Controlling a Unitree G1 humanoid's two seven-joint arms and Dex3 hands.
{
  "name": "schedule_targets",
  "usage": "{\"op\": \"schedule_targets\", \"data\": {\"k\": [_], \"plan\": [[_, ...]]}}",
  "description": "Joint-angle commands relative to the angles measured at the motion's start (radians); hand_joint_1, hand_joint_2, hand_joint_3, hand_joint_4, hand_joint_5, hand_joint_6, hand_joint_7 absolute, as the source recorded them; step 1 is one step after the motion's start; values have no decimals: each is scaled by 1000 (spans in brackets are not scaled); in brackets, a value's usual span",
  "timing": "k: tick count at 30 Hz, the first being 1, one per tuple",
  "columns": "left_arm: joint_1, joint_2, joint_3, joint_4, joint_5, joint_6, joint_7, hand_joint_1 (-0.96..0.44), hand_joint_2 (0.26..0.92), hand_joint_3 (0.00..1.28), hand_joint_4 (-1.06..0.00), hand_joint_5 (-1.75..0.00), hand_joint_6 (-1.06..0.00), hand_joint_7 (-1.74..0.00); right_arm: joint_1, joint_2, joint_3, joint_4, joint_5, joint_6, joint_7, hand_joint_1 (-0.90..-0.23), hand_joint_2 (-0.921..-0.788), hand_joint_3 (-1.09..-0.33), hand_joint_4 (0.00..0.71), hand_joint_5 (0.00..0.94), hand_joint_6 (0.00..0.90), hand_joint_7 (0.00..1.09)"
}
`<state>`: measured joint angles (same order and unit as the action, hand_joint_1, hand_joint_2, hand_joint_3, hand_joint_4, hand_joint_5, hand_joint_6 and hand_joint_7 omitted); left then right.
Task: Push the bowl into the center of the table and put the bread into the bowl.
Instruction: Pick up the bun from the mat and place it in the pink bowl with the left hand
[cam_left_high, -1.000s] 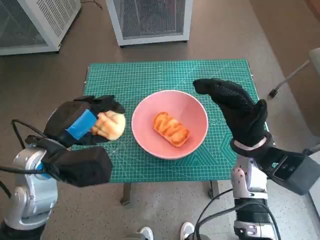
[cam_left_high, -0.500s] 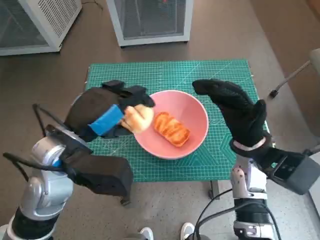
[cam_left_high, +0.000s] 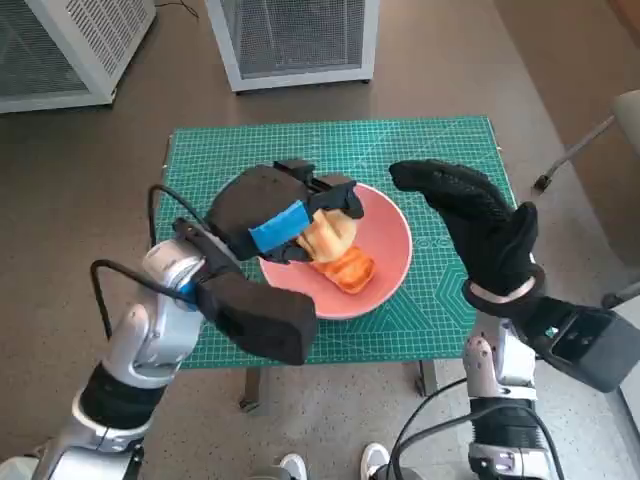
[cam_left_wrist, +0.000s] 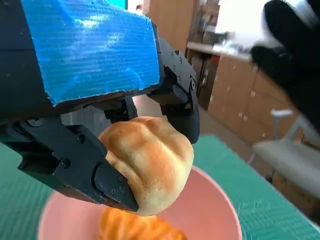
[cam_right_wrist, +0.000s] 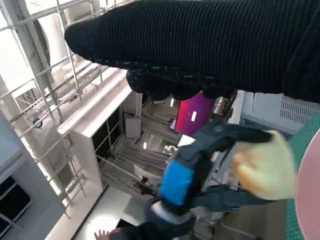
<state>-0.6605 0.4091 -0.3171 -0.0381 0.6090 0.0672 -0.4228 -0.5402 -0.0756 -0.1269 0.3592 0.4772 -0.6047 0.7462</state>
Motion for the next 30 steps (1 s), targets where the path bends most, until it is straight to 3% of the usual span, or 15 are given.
{"op": "schedule_targets", "data": {"k": [1,2,4,8,18,30], "plan": [[-19,-20,-17,33,3,62,-42,-102,902,130,-480,-636,-389,-788,23,-5,-9,11,1,-10,10,-598,-921,-627,306,8,-1,692],[-16,-21,-19,36,8,67,-44,-128,909,103,-464,-457,-387,-663,23,-5,-10,12,-1,-14,8,-598,-921,-628,306,9,-1,692],[-10,-21,-22,38,15,73,-44,-169,915,81,-454,-263,-386,-524,22,-5,-11,14,-3,-19,6,-598,-921,-629,307,9,-1,693],[2,-21,-20,33,16,78,-32,-221,919,61,-447,-78,-391,-378,20,-4,-11,15,-6,-24,2,-599,-921,-629,308,10,-1,693],[46,-11,46,22,-76,4,8,-244,921,48,-361,-3,-361,-282,3,2,-8,27,-13,-31,-6,-601,-921,-623,312,12,-1,674],[92,-10,151,-40,-295,-19,-52,-271,921,39,-184,0,-248,-182,-18,-1,-12,37,-18,-31,-12,-612,-921,-617,315,14,-1,668]]}}
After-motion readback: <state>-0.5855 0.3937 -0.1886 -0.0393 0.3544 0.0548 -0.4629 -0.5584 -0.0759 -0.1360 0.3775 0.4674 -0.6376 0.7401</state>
